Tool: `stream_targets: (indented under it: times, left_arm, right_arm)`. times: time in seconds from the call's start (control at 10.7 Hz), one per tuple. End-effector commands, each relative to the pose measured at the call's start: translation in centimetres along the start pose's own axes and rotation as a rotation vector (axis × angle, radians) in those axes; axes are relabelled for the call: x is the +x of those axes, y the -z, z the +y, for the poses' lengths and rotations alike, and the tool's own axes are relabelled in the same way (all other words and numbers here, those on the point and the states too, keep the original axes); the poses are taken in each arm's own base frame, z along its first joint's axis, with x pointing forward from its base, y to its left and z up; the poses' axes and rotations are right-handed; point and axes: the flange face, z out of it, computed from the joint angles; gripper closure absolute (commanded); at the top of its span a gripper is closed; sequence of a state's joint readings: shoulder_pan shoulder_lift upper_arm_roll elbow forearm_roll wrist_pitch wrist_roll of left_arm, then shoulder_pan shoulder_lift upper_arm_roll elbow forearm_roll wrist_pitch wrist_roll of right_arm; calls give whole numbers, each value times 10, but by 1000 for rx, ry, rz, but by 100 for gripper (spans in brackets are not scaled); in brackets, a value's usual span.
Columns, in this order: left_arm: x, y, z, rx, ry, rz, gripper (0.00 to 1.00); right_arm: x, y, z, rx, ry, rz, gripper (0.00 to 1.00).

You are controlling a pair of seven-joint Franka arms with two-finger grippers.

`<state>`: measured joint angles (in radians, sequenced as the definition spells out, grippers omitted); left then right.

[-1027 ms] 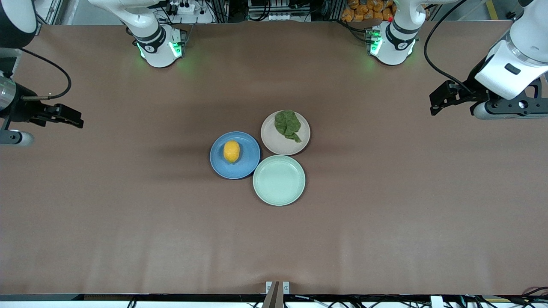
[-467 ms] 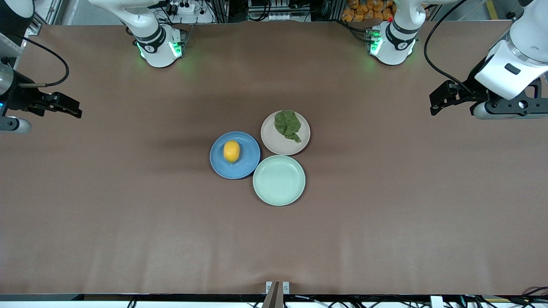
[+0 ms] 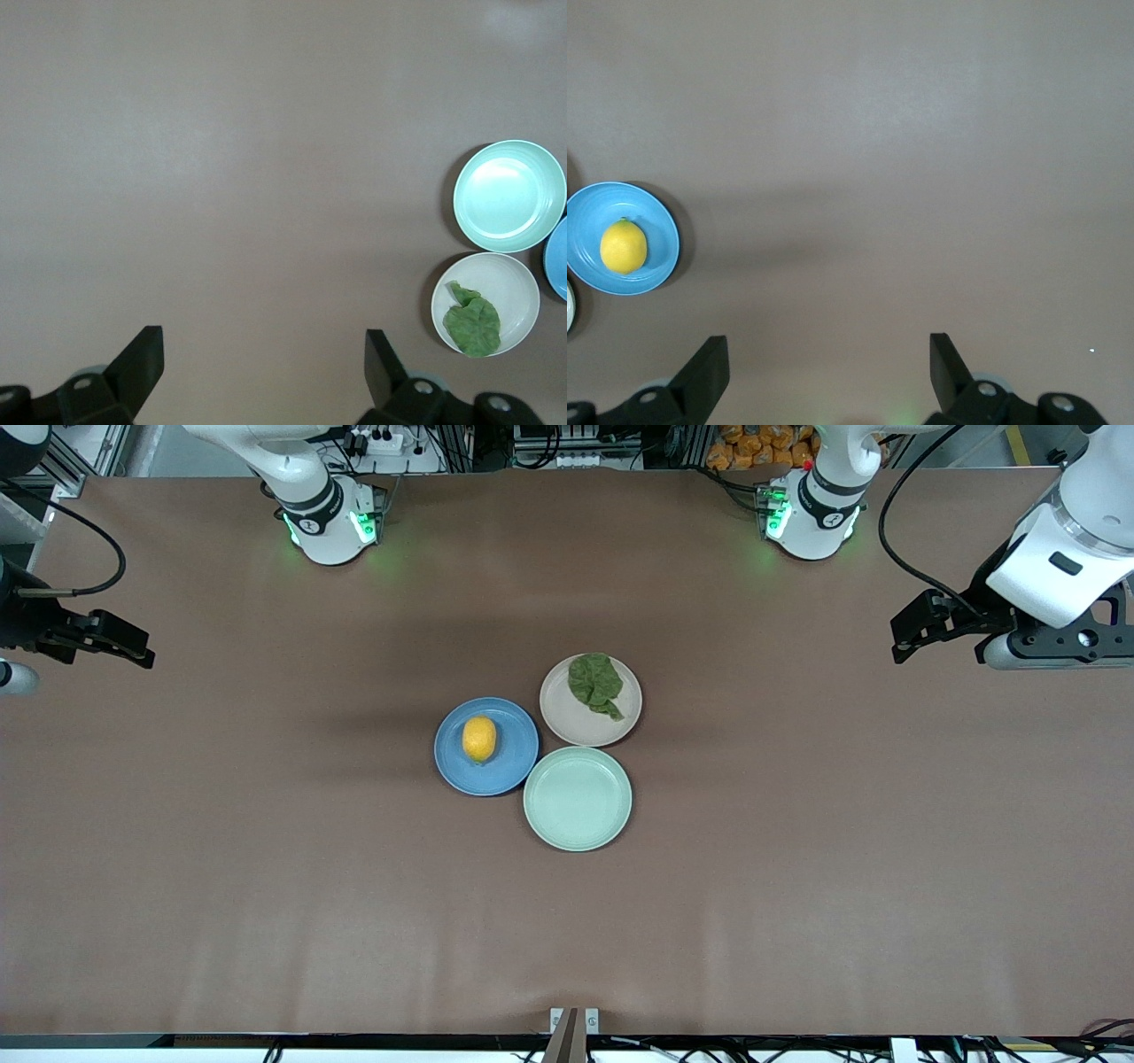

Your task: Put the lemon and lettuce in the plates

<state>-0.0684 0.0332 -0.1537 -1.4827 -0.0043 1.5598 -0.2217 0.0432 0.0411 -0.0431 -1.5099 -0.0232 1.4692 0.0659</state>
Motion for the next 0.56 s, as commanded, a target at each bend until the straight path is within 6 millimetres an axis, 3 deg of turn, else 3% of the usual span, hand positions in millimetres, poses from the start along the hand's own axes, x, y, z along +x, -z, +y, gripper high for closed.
stream_targets:
  times: [0.0, 0.47]
  left_arm:
    - [-3, 7, -1, -14, -28, -5, 0]
    - [-3, 7, 1, -14, -32, -5, 0]
  right_arm:
    - [10, 8, 4, -4, 0, 14, 0]
    - [16, 3, 7, -13, -4, 10, 0]
